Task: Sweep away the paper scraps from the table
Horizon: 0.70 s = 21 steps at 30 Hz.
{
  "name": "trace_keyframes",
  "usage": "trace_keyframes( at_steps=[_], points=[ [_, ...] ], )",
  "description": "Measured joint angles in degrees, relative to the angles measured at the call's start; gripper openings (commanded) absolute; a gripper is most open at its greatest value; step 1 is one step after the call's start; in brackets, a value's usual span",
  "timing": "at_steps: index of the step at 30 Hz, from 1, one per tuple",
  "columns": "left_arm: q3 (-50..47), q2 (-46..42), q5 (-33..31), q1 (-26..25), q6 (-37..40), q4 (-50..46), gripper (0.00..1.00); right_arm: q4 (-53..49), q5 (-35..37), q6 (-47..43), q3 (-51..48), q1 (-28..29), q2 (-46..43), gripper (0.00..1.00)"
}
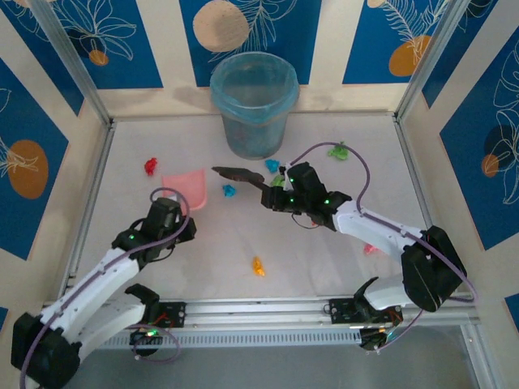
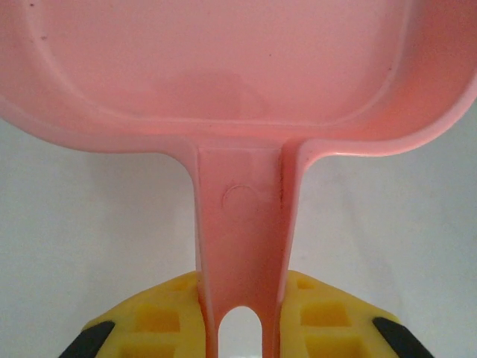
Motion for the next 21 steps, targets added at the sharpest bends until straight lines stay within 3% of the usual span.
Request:
trace_keyframes(
  at_steps=[8, 16, 21],
  points=[
    [0.6, 1.2, 6.6, -5.2, 0.9, -3.2, 0.0, -3.8, -4.5, 5.4, 1.8, -4.3, -0.1, 0.0],
    [3.1, 8.8, 6.3, -11.9, 1.1, -8.5, 0.0, -5.1, -5.7, 6.3, 5.6, -4.4, 0.7, 0.0],
    [4.0, 16.0, 4.5, -13.8, 2.1, -9.0, 0.0, -5.6, -7.9, 6.4, 11.1, -4.3, 6.2, 0.0]
  ],
)
